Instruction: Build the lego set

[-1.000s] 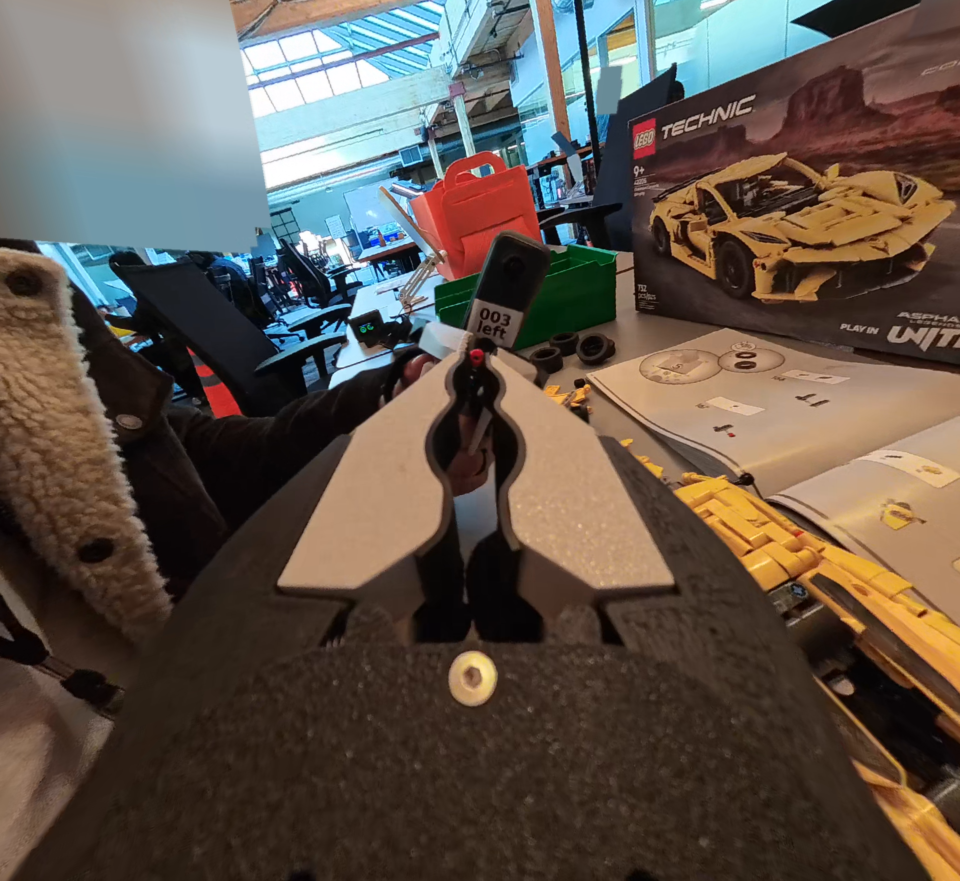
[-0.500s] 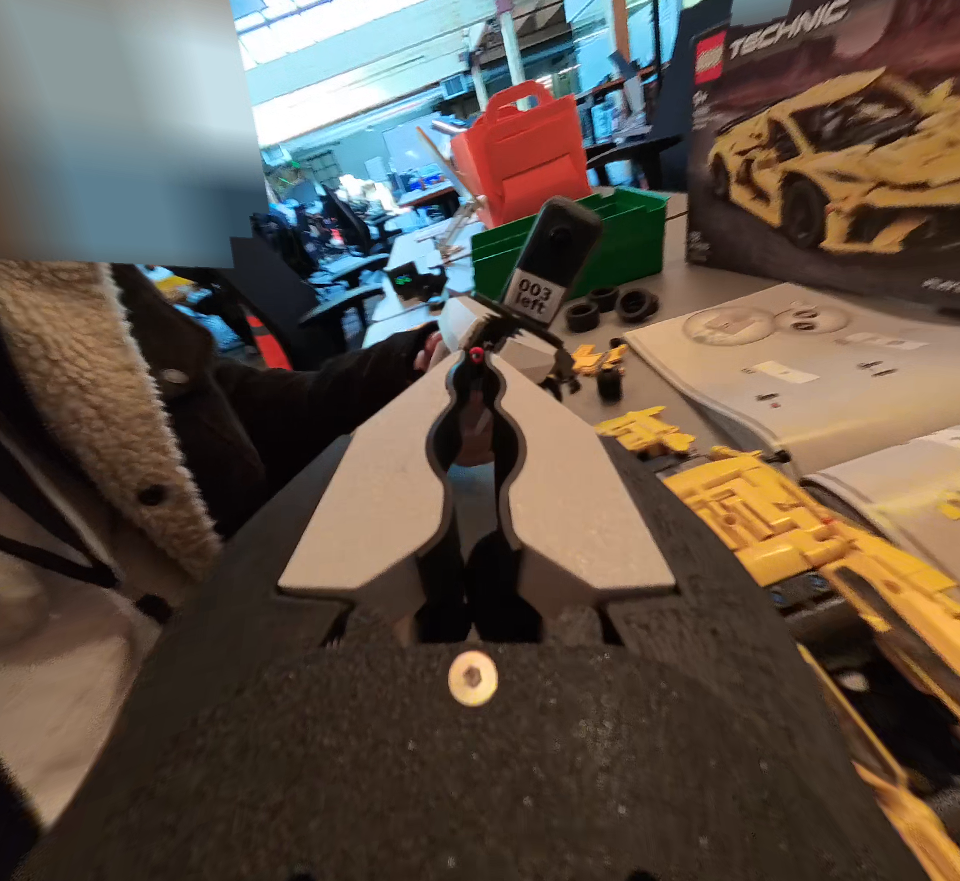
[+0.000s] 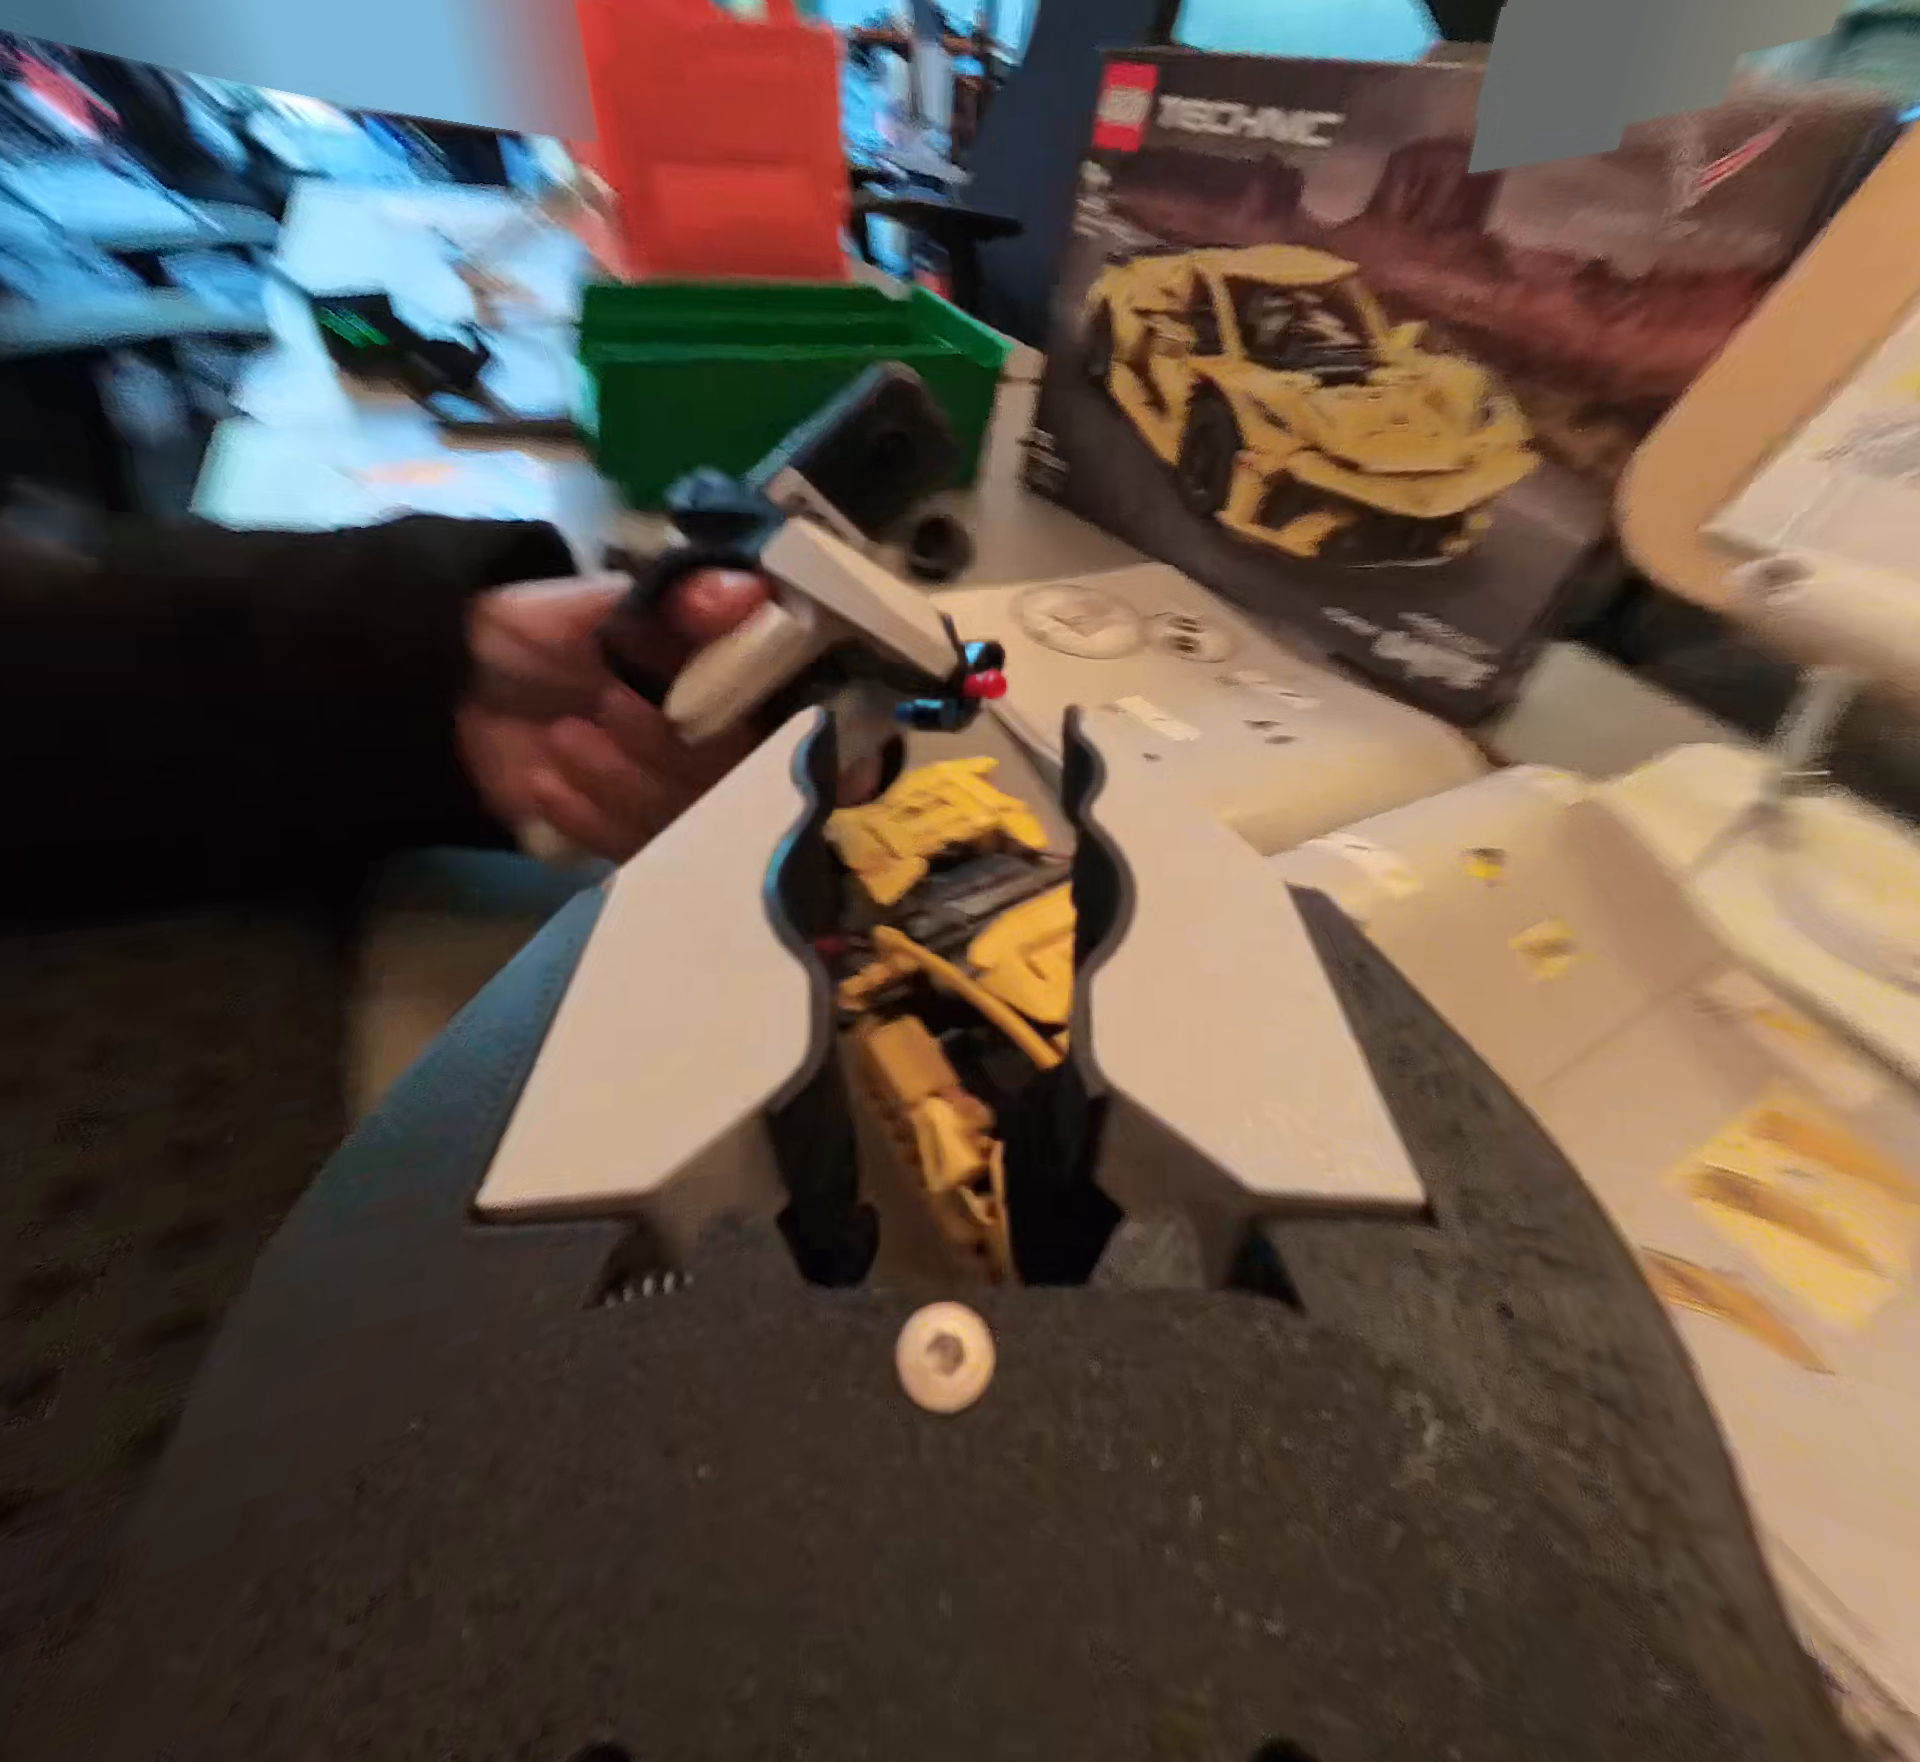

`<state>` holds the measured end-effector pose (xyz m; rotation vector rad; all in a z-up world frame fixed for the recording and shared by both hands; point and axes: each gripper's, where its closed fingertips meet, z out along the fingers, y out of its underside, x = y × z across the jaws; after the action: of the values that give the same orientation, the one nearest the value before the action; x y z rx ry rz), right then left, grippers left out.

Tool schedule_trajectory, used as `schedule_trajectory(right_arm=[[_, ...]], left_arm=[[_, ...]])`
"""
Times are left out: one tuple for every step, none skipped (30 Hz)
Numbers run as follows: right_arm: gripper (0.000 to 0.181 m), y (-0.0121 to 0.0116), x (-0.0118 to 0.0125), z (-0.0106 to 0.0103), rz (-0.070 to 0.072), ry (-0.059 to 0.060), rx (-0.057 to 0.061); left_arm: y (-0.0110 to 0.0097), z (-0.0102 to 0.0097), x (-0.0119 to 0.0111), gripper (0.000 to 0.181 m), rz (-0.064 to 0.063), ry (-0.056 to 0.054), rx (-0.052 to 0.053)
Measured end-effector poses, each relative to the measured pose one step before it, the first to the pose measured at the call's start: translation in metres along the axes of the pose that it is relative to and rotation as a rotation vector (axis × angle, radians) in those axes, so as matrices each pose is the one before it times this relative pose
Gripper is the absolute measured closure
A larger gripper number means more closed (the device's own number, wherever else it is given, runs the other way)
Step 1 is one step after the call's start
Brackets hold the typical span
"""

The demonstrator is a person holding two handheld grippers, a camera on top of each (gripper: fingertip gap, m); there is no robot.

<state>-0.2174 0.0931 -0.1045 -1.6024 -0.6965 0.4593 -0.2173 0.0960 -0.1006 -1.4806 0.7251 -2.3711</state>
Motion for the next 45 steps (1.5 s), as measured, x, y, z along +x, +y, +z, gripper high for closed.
schedule_trajectory(right_arm=[[0.134, 0.0029, 0.00161, 0.00263, -0.0805, 0.0733, -0.018], [0.133, -0.00063, 0.00144, 0.00131, -0.0721, 0.0743, 0.0069], [0.134, -0.00234, 0.00247, 0.0003, -0.0673, 0.0749, 0.014], [0.138, -0.00238, 0.00112, 0.00053, -0.0587, 0.0518, 0.0077], [0.141, -0.00128, -0.00084, 0.00166, -0.0414, 0.0272, -0.0033], [0.142, 0.00056, -0.00177, 0.003, -0.0289, 0.0142, -0.0116], [0.143, 0.00344, -0.00235, 0.00362, -0.024, 0.0031, -0.023], [0.143, 0.00343, -0.00127, 0.00305, -0.0149, 0.0055, -0.0181], [0.145, 0.00212, 0.00306, 0.00144, -0.0068, 0.0272, -0.0088], [0.147, -0.0003, 0.00052, 0.00016, -0.0039, 0.0037, 0.0044], [0.151, -0.00143, -0.00031, -0.00038, 0.004, -0.0058, 0.0092], [0.154, -0.00038, 0.00161, -0.00026, 0.0027, 0.0062, 0.0028], [0.155, -0.00126, 0.00008, -0.00075, -0.0043, -0.0014, 0.0072], [0.155, -0.00032, 0.00029, -0.00048, -0.0056, 0.0009, 0.0008], [0.155, 0.00035, 0.0003, -0.0003, -0.0037, 0.0033, -0.0017], [0.155, -0.00058, 0.00035, -0.00036, -0.0034, 0.0059, 0.0075], [0.156, -0.00064, 0.0011, -0.00046, -0.0074, 0.0138, 0.0075], [0.156, -0.00009, 0.00077, -0.0002, -0.011, 0.0118, 0.0018], [0.157, 0.00024, -0.0009, 0.00026, -0.0038, -0.0008, -0.0033], [0.157, 0.00032, -0.0001, 0.00022, 0.0038, -0.0015, -0.005], [0.158, 0.00077, -0.00013, 0.00044, 0.009, -0.0051, -0.0063], [0.158, 0.00036, -0.00015, 0.00005, 0.0123, -0.0095, -0.0029], [0.158, -0.00113, -0.00003, -0.00071, 0.0095, -0.006, 0.0059], [0.159, -0.00072, 0.00027, -0.00084, -0.0029, 0.0008, 0.0021], [0.159, 0.00062, -0.00002, -0.00048, -0.0135, 0.0016, -0.0098], [0.162, 0.0009, -0.00113, -0.00029, -0.009, -0.0034, -0.0099], [0.162, 0.00052, -0.00044, -0.00033, 0.009, -0.0041, -0.0019], [0.162, 0.0, 0.00006, -0.00012, 0.0098, -0.0044, 0.001], [0.162, -0.00037, 0.00058, 0.00001, 0.0025, 0.0036, 0.0031], [0.162, -0.00032, 0.00014, 0.00041, 0.014, 0.0021, 0.0006], [0.162, 0.00066, -0.0002, 0.00137, 0.0127, -0.0005, -0.0017], [0.161, 0.00022, -0.0004, 0.00122, 0.0137, 0.0, 0.005], [0.161, -0.00099, -0.00052, 0.00034, 0.0265, -0.0046, 0.0098], [0.16, -0.00136, -0.00088, -0.00065, 0.034, -0.0106, 0.0104], [0.155, -0.00114, 0.00115, -0.00111, 0.0409, -0.0046, 0.0131], [0.151, -0.00004, 0.00105, -0.00128, 0.0382, -0.0152, 0.0086], [0.146, 0.00086, 0.0016, -0.00101, 0.0409, -0.0161, 0.0062], [0.143, 0.00046, 0.00283, -0.00145, 0.0411, -0.0086, 0.0146], [0.143, 0.00081, 0.00351, -0.0017, 0.0367, -0.0041, 0.0139], [0.141, 0.00205, 0.00149, -0.00043, 0.0205, -0.0086, -0.001], [0.139, 0.00259, 0.00064, 0.00064, -0.0055, 0.0026, -0.011], [0.139, 0.00156, -0.00229, 0.00154, -0.0242, 0.0009, -0.0091], [0.139, 0.00073, -0.00508, 0.00257, -0.0278, -0.0056, -0.0097], [0.139, 0.00061, -0.00673, 0.00333, -0.0205, -0.0096, -0.0134], [0.138, 0.00078, -0.0072, 0.00366, -0.011, -0.0134, -0.0156]], left_arm=[[-0.00283, -0.00106, -0.00175, 0.174, -0.027, 0.0009, 0.0278], [-0.00229, -0.00045, -0.00046, 0.175, -0.0284, 0.0088, 0.0263], [-0.00154, 0.00014, -0.00017, 0.174, -0.0256, 0.0088, 0.0221], [-0.00126, 0.00023, -0.00158, 0.174, -0.017, -0.003, 0.0222], [-0.00099, 0.00017, -0.00128, 0.174, -0.017, -0.0015, 0.0226], [-0.00095, 0.00044, 0.00025, 0.175, -0.0234, 0.0096, 0.0207], [-0.00095, 0.00055, 0.00078, 0.175, -0.0199, 0.0125, 0.0204], [0.00069, 0.00083, 0.00045, 0.174, -0.0145, 0.0088, 0.0072], [0.00183, 0.0012, 0.0012, 0.175, -0.0118, 0.0122, -0.0042], [0.00246, 0.0014, 0.00139, 0.175, -0.0074, 0.0118, -0.0109], [0.00195, 0.00118, 0.00009, 0.175, 0.0024, 0.0002, -0.0083], [0.00116, 0.00058, 0.0001, 0.174, 0.0039, -0.0012, -0.0046], [0.00028, 0.00033, 0.00092, 0.175, -0.0018, 0.0058, -0.0018], [0.00019, 0.0002, 0.00048, 0.175, 0.0, 0.0018, -0.0023], [0.00031, 0.0003, -0.00029, 0.174, 0.0071, -0.0049, -0.0017], [0.0001, 0.00023, 0.00011, 0.174, 0.004, -0.0014, -0.0018], [-0.0005, -0.00015, -0.00036, 0.175, 0.0019, -0.004, 0.0034], [-0.00053, -0.00038, -0.00067, 0.175, 0.0006, -0.0032, 0.0043], [-0.00018, -0.00022, -0.00015, 0.175, -0.0058, 0.003, 0.0033], [-0.00019, -0.00029, -0.00027, 0.174, -0.0065, 0.003, 0.0038], [-0.00035, -0.00015, -0.00055, 0.174, -0.0001, -0.002, 0.0053], [-0.00003, -0.00021, -0.00025, 0.175, 0.0012, -0.0009, 0.0023], [0.00045, 0.00033, 0.00099, 0.175, -0.0028, 0.007, -0.0018], [0.00036, 0.00051, 0.00112, 0.174, 0.0002, 0.0061, -0.0017], [0.00051, 0.00037, -0.00005, 0.174, 0.0081, -0.0036, -0.0019], [0.00052, 0.00016, -0.00057, 0.175, 0.008, -0.0068, -0.0041], [0.00047, -0.00011, -0.0001, 0.175, 0.0021, -0.002, -0.0043], [0.00017, 0.00013, -0.00005, 0.174, 0.0034, -0.0027, 0.0021], [-0.00011, 0.00042, 0.00021, 0.174, 0.0044, -0.0024, 0.004], [-0.00048, 0.00012, 0.0, 0.174, 0.0036, -0.0029, -0.0006], [-0.00094, -0.0006, -0.00074, 0.174, 0.0072, -0.0087, -0.002], [-0.00084, -0.00078, -0.00051, 0.174, 0.0082, -0.0083, -0.0032], [-0.00026, -0.00057, 0.00055, 0.174, 0.0066, -0.0015, -0.0082], [0.00012, -0.0004, 0.00214, 0.175, 0.0112, 0.0052, -0.0135], [-0.00067, -0.00082, 0.0015, 0.175, 0.0247, -0.0088, -0.013], [-0.00048, -0.00154, -0.00158, 0.175, 0.0468, -0.0361, -0.019], [0.00082, -0.00212, -0.00397, 0.175, 0.0568, -0.053, -0.0327], [-0.00072, -0.00312, -0.00299, 0.174, 0.0529, -0.0436, -0.0247], [-0.00454, -0.00394, -0.00019, 0.175, 0.036, -0.0197, 0.0036], [-0.00558, -0.00354, 0.00018, 0.175, 0.0103, -0.004, 0.0174], [-0.00379, -0.00243, -0.00148, 0.175, -0.0097, -0.0011, 0.0158], [-0.00133, -0.0009, -0.00207, 0.175, -0.0202, 0.0017, 0.0126], [0.001, 0.00078, -0.00169, 0.175, -0.0267, 0.0071, 0.0077], [0.00282, 0.00227, -0.00138, 0.175, -0.0283, 0.0091, 0.0017], [0.00385, 0.00297, -0.00175, 0.175, -0.0245, 0.0051, -0.0026]])
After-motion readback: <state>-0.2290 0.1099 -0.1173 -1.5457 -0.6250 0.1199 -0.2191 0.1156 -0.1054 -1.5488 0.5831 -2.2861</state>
